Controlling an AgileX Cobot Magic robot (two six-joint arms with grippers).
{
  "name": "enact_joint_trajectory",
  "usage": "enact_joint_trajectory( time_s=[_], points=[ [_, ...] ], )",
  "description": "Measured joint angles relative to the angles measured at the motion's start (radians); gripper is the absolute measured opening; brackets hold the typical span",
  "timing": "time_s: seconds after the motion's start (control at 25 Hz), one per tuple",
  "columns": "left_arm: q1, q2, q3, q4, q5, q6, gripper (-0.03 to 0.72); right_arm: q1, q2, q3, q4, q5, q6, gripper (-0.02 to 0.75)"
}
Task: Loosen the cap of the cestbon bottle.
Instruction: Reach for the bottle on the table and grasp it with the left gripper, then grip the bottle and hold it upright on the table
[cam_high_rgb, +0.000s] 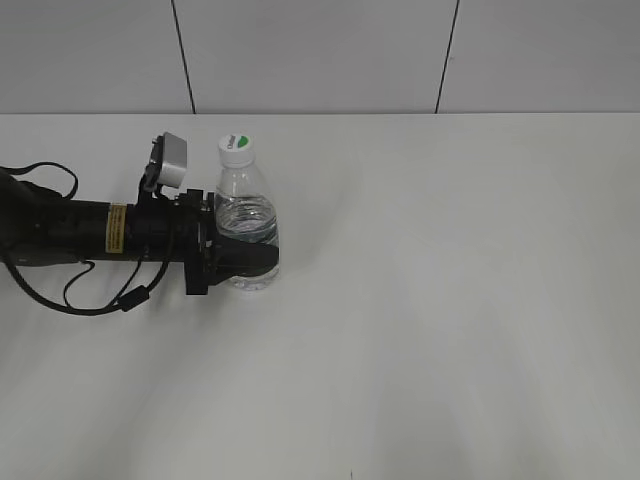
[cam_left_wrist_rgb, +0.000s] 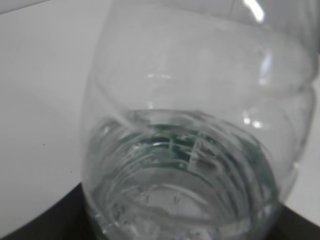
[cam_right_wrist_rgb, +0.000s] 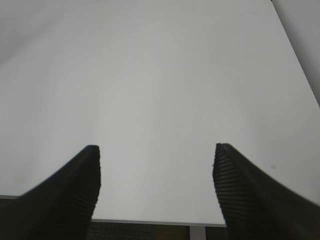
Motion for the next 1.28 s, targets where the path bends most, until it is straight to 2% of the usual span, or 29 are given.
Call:
enact_joint_trajectory(
  time_s=[0.32,0.52,0.76,0.88,1.12,1.28],
  points=[
    [-0.003,0.0,0.0,0.006,-0.002,0.0,0.425,0.0,0.0,0.0,-0.002,0.0,0.0,0.536],
    [-0.045,0.0,0.0,0.006,0.0,-0.001,0.425,0.0,0.021,-0.008,-0.002,0.001,0.012,0.536],
    [-0.092,0.0,0.0,-0.025,0.011,-0.002,0.424,0.0,0.232,-0.05,0.039,0.006,0.054,0.536],
    [-0.108,0.0,-0.002,-0.055,0.022,-0.002,0.42,0.0,0.325,-0.069,0.059,-0.043,0.054,0.536],
    [-0.139,0.0,-0.065,-0.053,0.026,-0.006,0.42,0.0,0.433,-0.091,0.142,-0.193,0.061,0.536],
    [-0.172,-0.001,-0.099,-0.022,0.026,-0.009,0.42,0.0,0.561,-0.176,0.169,-0.183,0.067,0.536]
  ],
)
